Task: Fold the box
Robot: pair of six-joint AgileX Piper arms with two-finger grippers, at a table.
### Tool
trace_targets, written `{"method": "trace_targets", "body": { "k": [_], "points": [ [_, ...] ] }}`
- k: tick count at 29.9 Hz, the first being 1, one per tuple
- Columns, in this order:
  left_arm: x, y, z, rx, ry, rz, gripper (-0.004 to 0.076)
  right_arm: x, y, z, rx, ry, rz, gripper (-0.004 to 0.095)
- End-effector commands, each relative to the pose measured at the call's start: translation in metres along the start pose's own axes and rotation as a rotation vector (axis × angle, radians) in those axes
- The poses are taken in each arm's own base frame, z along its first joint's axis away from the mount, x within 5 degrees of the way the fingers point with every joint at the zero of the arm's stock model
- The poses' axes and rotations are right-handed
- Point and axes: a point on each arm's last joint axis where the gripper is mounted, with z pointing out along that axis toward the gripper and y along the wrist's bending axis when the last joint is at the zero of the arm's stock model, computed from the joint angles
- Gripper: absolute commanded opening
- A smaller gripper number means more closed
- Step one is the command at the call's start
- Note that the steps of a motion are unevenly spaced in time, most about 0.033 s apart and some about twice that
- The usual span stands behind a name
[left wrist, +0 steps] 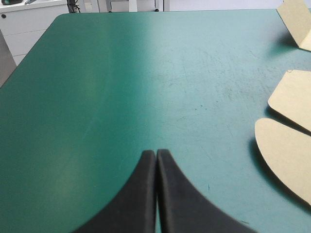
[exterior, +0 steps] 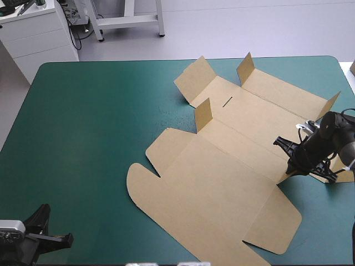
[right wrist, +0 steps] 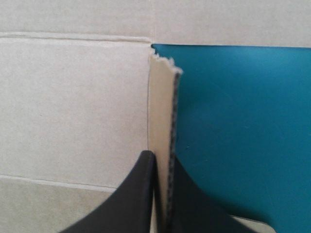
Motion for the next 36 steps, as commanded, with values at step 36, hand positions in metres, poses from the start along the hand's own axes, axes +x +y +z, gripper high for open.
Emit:
{"method": "trace_targets", "body": {
  "k": [36],
  "points": [
    [-0.011, -0.001, -0.006, 0.021, -0.1, -0.001, -0.0032, -0.007, 0.222, -0.056, -0.006, -0.356, -1.731, -0.0023]
  ]
}}
